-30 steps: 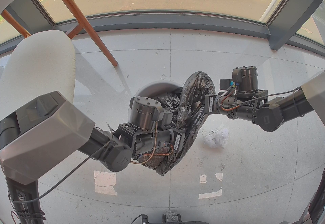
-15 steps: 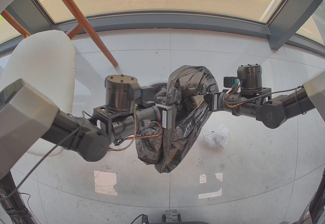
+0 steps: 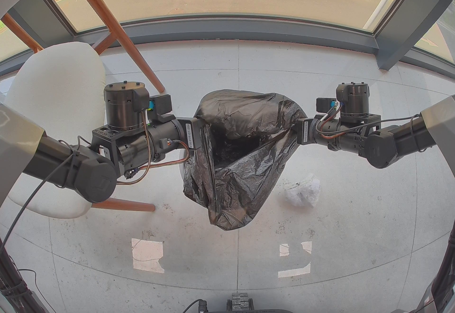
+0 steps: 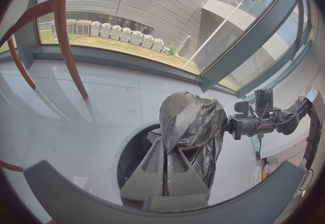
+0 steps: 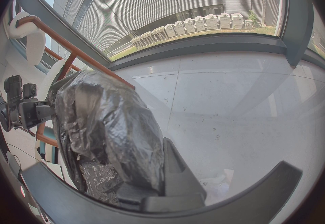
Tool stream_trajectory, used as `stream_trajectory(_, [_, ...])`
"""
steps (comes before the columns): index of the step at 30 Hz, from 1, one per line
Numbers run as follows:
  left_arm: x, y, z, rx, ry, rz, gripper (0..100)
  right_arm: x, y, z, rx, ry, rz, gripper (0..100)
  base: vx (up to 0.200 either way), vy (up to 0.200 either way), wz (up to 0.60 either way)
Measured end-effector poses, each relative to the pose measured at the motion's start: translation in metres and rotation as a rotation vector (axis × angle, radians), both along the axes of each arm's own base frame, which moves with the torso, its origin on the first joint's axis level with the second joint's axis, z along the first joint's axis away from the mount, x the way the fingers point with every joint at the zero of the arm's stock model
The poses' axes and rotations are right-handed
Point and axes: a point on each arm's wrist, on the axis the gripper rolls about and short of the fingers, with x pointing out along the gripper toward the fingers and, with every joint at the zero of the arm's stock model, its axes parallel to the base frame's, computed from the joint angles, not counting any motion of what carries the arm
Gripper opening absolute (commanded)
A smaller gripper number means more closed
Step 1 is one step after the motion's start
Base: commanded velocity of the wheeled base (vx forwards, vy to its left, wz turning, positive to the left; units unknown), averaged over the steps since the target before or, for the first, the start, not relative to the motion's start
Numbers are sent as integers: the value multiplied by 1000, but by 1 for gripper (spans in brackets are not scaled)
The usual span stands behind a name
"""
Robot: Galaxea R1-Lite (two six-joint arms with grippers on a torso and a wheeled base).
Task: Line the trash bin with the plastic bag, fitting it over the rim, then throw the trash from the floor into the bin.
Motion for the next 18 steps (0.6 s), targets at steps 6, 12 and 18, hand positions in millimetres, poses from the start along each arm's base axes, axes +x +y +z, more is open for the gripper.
stream_trajectory(6, [5,5,7,-16,-16,49,0,12,2,6,13,-34,-3,0,0,0,0])
stream_trajectory(12, [3,4,5,-40,6,67,0,17,3,1,-10,-40,2,100,0,0,0])
stream_trajectory(18, [2,4,4,-38,10,66,0,14,-1,-11,-22,-1,18,100,0,0,0])
